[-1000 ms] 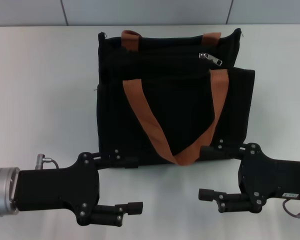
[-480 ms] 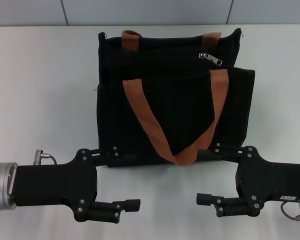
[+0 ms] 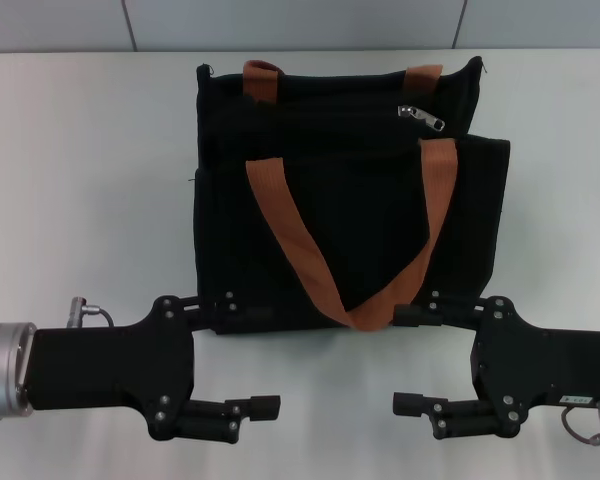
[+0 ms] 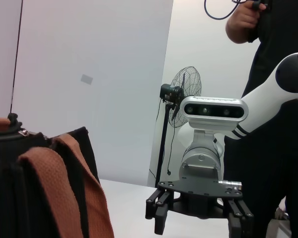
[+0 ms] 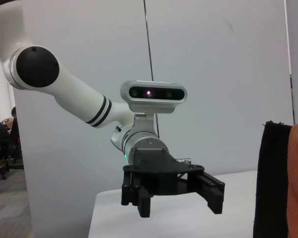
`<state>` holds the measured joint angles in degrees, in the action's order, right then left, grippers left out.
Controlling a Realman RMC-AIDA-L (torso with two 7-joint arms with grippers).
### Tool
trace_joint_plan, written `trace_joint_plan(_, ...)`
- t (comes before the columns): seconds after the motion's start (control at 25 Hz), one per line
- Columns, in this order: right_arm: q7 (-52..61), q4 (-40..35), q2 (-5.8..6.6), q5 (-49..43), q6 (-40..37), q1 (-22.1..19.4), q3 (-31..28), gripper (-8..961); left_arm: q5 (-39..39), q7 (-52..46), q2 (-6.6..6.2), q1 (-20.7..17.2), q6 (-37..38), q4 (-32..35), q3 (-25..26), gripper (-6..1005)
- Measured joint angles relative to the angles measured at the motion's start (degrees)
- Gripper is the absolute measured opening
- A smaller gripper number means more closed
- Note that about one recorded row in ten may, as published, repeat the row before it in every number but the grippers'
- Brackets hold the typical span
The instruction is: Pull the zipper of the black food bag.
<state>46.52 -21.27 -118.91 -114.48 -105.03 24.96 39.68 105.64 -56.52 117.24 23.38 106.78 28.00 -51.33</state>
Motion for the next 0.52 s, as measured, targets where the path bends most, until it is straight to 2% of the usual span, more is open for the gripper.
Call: trace_joint_plan(0.52, 0.0, 0.2, 0.0, 0.0, -0.2, 0.0, 0.0, 802, 0.3, 0.0, 0.0, 0.1, 0.0, 0.1, 0.0, 827)
